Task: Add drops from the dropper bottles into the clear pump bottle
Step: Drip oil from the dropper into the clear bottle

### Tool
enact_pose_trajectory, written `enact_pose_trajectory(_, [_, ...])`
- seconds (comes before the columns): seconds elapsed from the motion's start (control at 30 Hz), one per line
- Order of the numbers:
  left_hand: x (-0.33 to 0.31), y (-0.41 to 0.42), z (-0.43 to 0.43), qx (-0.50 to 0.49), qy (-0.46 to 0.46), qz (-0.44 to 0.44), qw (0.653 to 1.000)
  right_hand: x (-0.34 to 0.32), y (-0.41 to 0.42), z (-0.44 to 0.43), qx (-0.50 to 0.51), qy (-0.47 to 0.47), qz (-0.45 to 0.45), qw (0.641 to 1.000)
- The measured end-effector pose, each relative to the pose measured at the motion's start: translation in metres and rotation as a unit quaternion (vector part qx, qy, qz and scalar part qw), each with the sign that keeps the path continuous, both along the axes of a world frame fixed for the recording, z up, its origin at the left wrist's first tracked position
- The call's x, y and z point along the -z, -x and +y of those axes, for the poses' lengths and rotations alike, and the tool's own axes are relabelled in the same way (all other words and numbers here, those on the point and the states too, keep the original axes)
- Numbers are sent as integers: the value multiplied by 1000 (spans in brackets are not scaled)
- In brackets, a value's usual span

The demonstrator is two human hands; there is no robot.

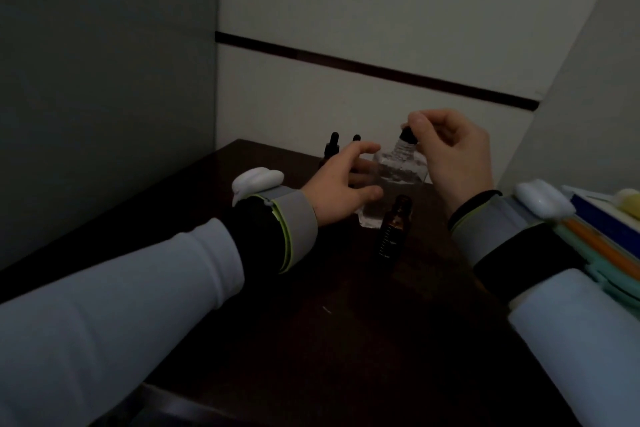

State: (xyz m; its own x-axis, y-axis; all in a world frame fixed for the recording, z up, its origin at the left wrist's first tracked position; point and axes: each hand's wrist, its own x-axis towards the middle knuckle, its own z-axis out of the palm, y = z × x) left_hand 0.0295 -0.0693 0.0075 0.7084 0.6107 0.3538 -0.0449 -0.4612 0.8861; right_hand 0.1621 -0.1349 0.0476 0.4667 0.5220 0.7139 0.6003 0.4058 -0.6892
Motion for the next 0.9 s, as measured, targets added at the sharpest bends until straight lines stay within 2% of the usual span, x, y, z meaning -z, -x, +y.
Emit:
enact_pose_trajectory(0.13, [-1,1,2,8,12,10,1000,-16,-1,-13,2,-166,22,986])
enact_pose_trajectory(0.2, [-1,2,1,-2,-11,14,1000,-25,-3,-23,-2,-202,49,978])
enact_pose_trajectory(0.27, [-1,2,1,-46,-67,6,997,-25,-3,-30,-23,-169,66,983])
enact_pose_trajectory(0.33, [-5,6,0,-89,-123,-42,987,-16,-1,-34,-43,-97,52,993])
enact_pose_trajectory(0.43, [-18,13,-6,-84,-138,-95,982,-6,4,-34,-58,-40,23,997])
enact_pose_trajectory(0.57, [-21,19,-18,-9,-96,-12,995,-4,8,-34,-66,-28,2,997])
enact_pose_trajectory(0.7, [-15,17,-21,50,-89,83,991,0,6,-32,-51,-10,-43,998])
enact_pose_trajectory(0.9, [-14,17,-21,66,-84,77,991,-1,5,-33,-84,-2,-42,996])
